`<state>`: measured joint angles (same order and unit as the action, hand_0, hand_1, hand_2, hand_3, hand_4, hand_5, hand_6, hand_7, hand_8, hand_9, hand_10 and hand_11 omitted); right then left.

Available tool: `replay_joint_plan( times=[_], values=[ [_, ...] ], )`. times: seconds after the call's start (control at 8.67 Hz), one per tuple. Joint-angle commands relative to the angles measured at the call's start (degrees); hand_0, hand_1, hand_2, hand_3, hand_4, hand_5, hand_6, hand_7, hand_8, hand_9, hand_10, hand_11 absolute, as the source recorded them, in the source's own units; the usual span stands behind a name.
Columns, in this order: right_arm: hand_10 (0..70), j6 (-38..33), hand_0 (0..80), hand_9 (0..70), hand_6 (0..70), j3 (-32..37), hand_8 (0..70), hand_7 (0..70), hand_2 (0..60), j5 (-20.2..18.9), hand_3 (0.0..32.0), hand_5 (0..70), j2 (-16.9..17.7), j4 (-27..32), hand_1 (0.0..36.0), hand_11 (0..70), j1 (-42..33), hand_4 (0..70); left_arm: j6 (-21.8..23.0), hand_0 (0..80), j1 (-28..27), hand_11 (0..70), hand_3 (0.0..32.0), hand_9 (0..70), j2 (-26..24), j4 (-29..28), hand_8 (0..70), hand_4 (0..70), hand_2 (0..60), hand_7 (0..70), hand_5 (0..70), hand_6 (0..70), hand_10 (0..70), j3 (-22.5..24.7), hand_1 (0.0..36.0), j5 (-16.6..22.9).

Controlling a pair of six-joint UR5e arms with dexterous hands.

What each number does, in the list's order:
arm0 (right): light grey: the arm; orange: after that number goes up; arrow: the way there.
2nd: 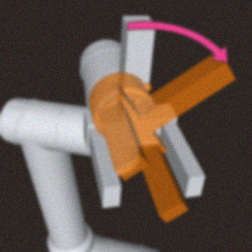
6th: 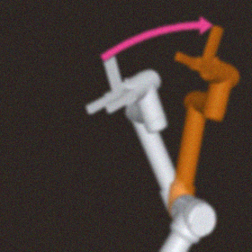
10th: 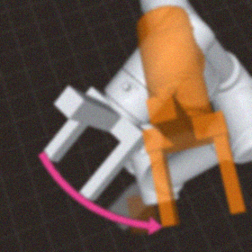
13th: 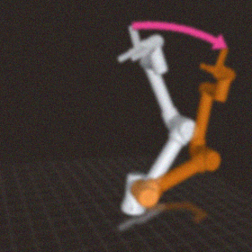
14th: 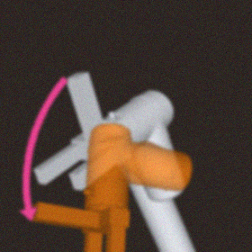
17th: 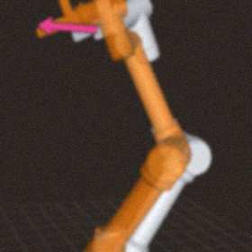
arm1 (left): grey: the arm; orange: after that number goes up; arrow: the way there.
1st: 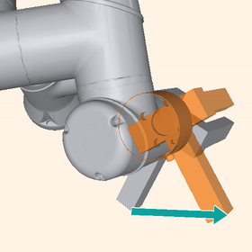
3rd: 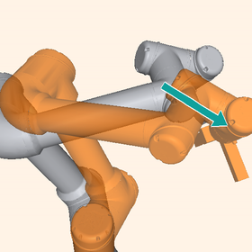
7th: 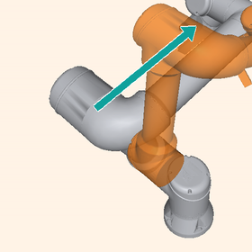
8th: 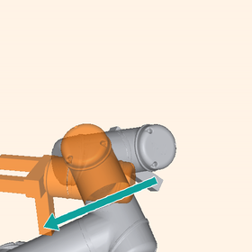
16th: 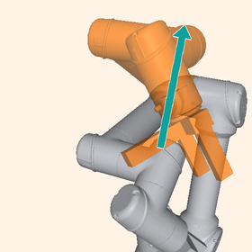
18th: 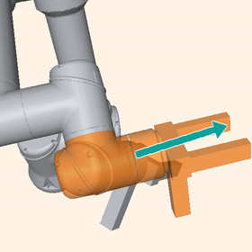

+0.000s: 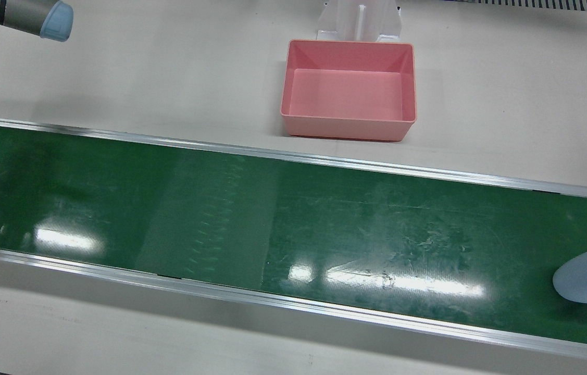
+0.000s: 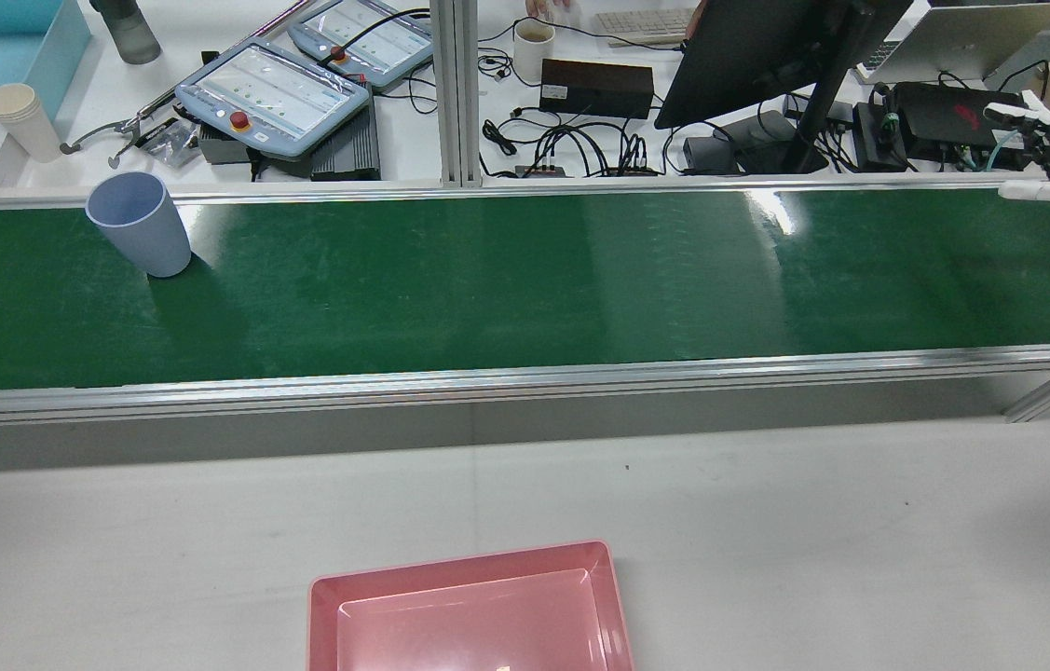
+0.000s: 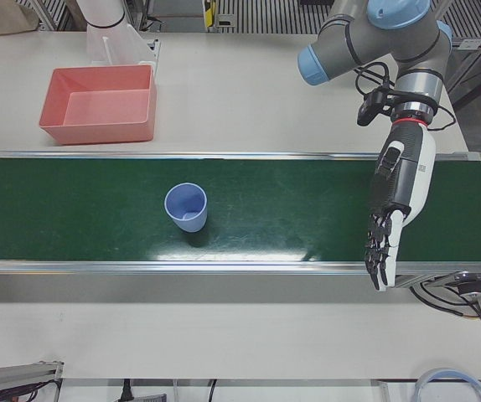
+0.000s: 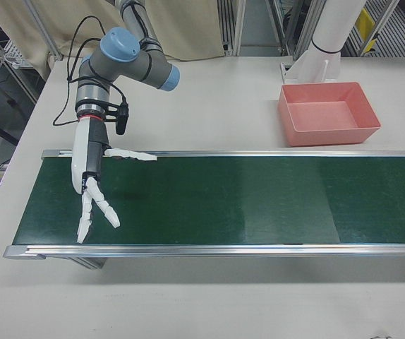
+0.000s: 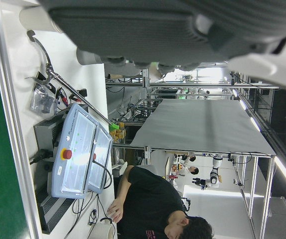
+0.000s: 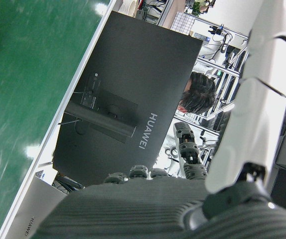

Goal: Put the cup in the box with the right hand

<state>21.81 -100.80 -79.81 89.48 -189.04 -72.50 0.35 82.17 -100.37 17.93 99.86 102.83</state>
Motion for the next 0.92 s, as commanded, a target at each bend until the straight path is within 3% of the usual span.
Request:
replay_joint_plan(
  times=[0.0,0.81],
  values=[
    [0.0,-0.10,50.3,1.4,1.4,-0.10,2.9,0.0,6.7,0.01,0.0,6.2,0.16,-0.02,20.3,0.0,-0.01,0.0,0.00,0.0,0.01,0.0,0.0,0.0,0.00,0.00,0.0,0.0,0.0,0.0,0.0,0.0,0.0,-0.01,0.0,0.00],
    [0.0,-0.10,49.6,1.6,1.1,1.12,3.1,0.0,7.2,0.01,0.0,6.1,0.17,0.16,19.5,0.0,0.07,0.0,0.00,0.0,0.01,0.0,0.0,0.0,0.00,0.00,0.0,0.0,0.0,0.0,0.0,0.0,0.0,-0.01,0.0,0.00]
  ],
)
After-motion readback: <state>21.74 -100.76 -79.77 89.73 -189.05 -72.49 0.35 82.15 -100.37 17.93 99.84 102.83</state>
